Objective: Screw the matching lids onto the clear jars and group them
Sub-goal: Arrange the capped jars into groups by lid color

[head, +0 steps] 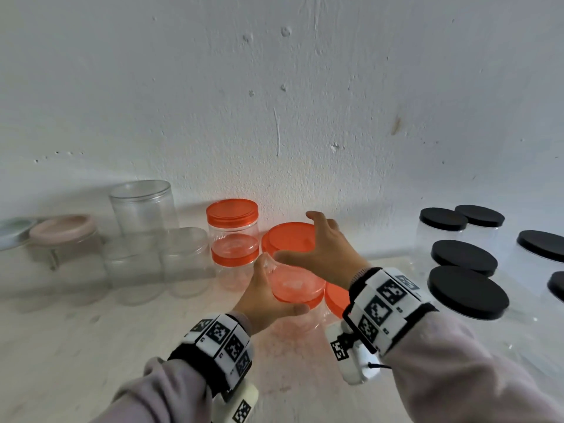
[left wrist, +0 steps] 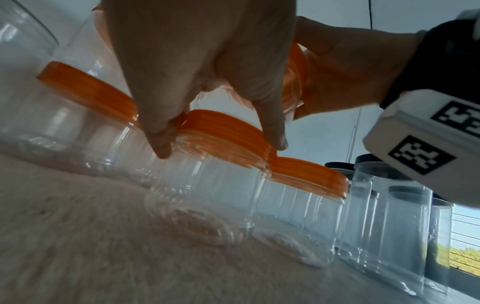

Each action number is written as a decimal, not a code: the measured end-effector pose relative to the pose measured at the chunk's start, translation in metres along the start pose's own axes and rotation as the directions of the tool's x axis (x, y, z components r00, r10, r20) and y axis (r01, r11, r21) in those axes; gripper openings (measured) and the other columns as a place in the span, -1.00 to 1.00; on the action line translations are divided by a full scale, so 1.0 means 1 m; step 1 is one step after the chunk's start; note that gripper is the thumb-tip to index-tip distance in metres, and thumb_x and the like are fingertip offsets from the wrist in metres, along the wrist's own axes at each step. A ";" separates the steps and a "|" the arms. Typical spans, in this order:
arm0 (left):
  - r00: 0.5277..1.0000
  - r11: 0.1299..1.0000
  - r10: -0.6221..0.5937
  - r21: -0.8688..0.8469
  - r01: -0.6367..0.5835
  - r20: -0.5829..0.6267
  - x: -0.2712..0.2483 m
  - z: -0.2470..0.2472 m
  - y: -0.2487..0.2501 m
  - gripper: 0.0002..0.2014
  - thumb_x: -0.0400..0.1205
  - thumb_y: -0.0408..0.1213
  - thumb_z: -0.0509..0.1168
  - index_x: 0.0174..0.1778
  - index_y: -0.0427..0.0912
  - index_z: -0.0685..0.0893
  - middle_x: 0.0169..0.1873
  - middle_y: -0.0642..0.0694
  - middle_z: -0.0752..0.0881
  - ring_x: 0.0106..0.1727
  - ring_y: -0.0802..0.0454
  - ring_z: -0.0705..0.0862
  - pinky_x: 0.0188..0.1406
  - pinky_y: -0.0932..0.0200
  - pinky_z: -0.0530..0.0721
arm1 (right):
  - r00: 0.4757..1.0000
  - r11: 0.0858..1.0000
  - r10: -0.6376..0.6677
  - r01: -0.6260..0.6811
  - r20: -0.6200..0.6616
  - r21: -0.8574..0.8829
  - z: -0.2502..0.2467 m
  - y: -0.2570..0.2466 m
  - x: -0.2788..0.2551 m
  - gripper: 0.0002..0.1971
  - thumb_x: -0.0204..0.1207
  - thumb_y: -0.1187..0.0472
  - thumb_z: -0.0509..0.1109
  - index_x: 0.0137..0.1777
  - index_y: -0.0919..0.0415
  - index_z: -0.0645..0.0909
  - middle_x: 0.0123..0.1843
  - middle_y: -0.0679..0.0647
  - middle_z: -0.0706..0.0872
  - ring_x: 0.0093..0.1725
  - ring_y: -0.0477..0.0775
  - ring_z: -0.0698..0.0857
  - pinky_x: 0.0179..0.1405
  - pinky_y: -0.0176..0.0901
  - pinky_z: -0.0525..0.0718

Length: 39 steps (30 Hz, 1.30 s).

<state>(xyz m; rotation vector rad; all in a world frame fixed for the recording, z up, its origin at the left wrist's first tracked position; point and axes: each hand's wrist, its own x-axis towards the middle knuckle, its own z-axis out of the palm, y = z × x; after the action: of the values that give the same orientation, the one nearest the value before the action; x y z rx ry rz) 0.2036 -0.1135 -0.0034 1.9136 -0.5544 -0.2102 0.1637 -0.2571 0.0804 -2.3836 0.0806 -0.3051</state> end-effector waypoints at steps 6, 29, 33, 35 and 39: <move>0.999 0.999 0.033 0.032 -0.032 -0.033 0.001 0.002 -0.001 0.19 0.10 0.04 0.68 0.55 0.02 0.08 0.47 -0.01 0.40 0.47 -0.02 0.44 0.47 -0.15 0.46 | 0.993 0.986 0.115 -0.117 0.027 0.121 -0.017 0.027 -0.021 0.13 0.28 -0.31 0.49 0.68 0.01 -0.11 0.66 0.17 0.14 0.60 0.17 0.25 0.47 0.11 0.32; 0.983 0.999 -0.023 -0.032 0.017 -0.181 -0.018 -0.059 -0.028 0.02 -0.01 -0.03 0.69 0.34 0.04 0.30 0.17 0.18 0.56 0.16 0.26 0.60 -0.17 0.48 0.57 | 0.951 0.982 0.157 -0.123 -0.268 0.142 -0.001 0.020 0.060 0.10 0.28 -0.09 0.62 0.64 0.15 -0.04 0.47 0.24 0.24 0.45 0.31 0.27 0.36 0.16 0.36; 0.985 0.997 -0.020 -0.075 0.007 -0.171 -0.020 -0.058 -0.028 0.09 -0.02 -0.01 0.73 0.40 0.07 0.29 0.24 0.13 0.58 0.20 0.22 0.61 -0.09 0.45 0.61 | 0.978 0.993 0.115 -0.114 -0.173 0.011 0.013 0.014 0.086 0.10 0.31 -0.12 0.60 0.65 0.20 -0.04 0.50 0.27 0.24 0.48 0.33 0.28 0.42 0.16 0.34; 0.986 0.996 -0.017 -0.088 0.002 -0.168 -0.020 -0.059 -0.029 0.11 -0.08 0.05 0.70 0.39 0.10 0.30 0.25 0.12 0.59 0.21 0.21 0.62 -0.06 0.42 0.64 | 0.986 0.996 0.088 -0.091 -0.144 -0.009 0.016 0.014 0.094 0.08 0.32 -0.13 0.59 0.64 0.23 -0.01 0.50 0.27 0.23 0.48 0.32 0.28 0.41 0.14 0.35; 0.986 0.995 -0.021 -0.096 0.005 -0.164 -0.019 -0.059 -0.027 0.06 -0.14 0.11 0.68 0.29 0.21 0.31 0.22 0.14 0.60 0.18 0.25 0.62 -0.08 0.41 0.65 | 0.995 0.998 0.042 -0.045 -0.094 -0.033 0.020 0.014 0.105 0.03 0.35 -0.13 0.57 0.63 0.27 0.03 0.51 0.26 0.21 0.48 0.31 0.30 0.42 0.10 0.36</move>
<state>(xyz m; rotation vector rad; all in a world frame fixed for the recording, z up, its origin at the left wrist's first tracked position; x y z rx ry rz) 0.2178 -0.0469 -0.0064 1.8223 -0.4136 -0.0841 0.2704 -0.2688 0.0772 -2.3986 0.1828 -0.3969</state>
